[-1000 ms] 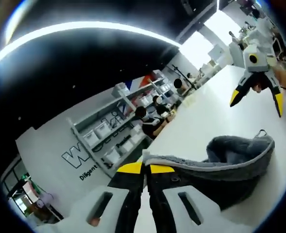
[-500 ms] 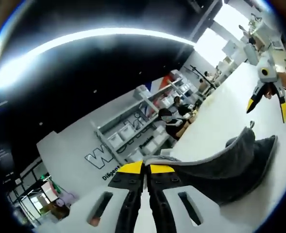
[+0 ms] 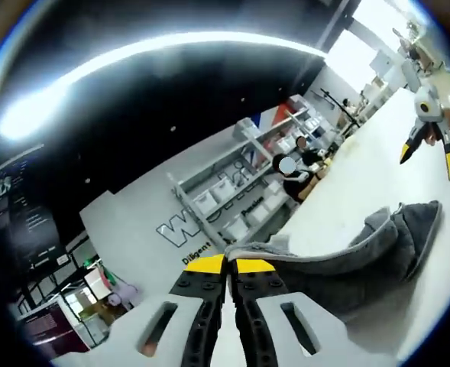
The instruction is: Fold the towel on the table until its edges align and the towel forms a compact rectangular stack.
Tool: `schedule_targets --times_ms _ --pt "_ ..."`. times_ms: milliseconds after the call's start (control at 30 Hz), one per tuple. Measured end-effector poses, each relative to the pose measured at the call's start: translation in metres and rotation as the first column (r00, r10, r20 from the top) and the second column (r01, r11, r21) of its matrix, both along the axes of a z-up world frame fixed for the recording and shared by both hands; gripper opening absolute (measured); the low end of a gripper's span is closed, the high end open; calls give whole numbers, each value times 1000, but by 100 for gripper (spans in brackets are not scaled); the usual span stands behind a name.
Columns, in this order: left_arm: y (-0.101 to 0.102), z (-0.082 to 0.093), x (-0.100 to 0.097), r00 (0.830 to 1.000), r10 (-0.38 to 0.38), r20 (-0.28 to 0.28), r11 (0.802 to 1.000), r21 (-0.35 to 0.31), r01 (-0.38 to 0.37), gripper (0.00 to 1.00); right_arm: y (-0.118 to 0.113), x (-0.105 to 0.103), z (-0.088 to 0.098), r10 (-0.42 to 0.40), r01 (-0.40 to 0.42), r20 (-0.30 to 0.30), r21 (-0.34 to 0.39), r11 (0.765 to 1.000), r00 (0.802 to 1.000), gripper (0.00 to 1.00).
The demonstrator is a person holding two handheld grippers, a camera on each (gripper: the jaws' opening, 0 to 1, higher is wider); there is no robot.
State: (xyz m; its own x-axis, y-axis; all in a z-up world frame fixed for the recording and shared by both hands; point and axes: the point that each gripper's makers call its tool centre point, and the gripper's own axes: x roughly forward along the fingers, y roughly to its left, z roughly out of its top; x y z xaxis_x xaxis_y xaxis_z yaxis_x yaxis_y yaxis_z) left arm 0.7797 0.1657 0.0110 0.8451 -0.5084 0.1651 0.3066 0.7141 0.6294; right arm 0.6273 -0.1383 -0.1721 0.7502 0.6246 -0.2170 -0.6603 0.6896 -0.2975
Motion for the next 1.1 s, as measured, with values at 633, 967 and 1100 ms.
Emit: schedule_targets --times_ms 633,967,1100 --pt "106 -80 -6 965 209 -159 972 -72 -223 2 -1 14 -18 14 -16 -65 -31 999 998 97" --pt "118 -122 -7 949 248 -197 963 -56 -263 2 -13 24 -17 3 -4 -31 -22 1000 1000 96" --pt "120 -135 -9 944 233 -233 966 -59 -253 2 -20 31 -20 -8 7 -20 -42 999 1000 96"
